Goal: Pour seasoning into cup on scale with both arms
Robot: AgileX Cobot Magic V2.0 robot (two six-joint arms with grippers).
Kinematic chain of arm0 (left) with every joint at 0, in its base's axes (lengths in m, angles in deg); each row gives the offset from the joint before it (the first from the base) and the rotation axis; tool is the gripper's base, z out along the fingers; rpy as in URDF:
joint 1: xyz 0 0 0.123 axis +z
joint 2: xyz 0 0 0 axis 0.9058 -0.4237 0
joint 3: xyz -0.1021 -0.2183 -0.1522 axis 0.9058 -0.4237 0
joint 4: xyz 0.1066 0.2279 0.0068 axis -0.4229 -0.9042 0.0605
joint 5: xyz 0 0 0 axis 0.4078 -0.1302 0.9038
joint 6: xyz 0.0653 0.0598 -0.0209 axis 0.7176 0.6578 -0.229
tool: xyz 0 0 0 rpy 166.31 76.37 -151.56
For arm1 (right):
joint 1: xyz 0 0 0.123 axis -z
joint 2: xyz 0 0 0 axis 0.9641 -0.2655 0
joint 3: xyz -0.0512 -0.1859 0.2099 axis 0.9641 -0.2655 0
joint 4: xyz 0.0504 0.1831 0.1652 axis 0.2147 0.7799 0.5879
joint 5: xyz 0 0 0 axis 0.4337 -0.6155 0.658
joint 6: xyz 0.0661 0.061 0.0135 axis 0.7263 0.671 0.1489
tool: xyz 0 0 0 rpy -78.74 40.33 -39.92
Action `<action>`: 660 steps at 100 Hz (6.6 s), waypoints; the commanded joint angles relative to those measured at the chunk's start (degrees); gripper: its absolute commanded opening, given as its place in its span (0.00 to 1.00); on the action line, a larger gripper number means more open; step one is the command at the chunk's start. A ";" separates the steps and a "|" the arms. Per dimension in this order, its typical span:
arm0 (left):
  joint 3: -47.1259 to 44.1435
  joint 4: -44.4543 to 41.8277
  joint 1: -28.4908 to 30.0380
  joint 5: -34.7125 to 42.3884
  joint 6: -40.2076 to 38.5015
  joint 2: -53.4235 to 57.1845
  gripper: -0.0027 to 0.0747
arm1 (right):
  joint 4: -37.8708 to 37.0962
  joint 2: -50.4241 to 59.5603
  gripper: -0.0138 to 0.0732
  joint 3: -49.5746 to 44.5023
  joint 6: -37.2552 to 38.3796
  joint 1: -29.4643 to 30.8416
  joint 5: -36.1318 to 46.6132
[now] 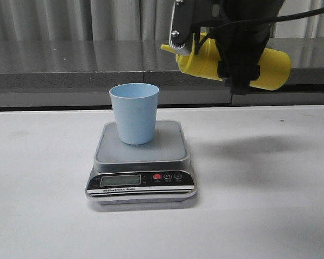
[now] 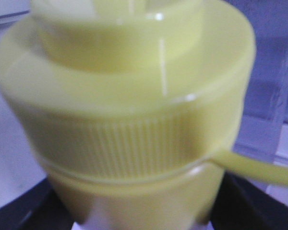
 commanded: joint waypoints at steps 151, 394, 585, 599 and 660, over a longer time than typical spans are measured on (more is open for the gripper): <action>1.61 0.96 0.14 4.47 -0.29 -0.67 0.01 | -8.94 7.66 0.09 1.63 42.26 4.71 22.41; 1.61 0.96 0.14 4.47 -0.29 -0.67 0.01 | 42.89 0.93 0.48 -37.57 17.11 26.38 86.98; 1.61 0.96 0.14 4.47 -0.29 -0.67 0.01 | 56.35 55.42 0.09 -59.16 17.11 26.25 57.95; 1.61 0.96 0.14 4.47 -0.29 -0.67 0.01 | 56.62 62.57 0.08 -59.55 17.11 26.25 54.85; 1.61 0.96 0.14 4.47 -0.29 -0.67 0.01 | 53.50 80.19 0.08 -61.72 17.11 26.38 50.27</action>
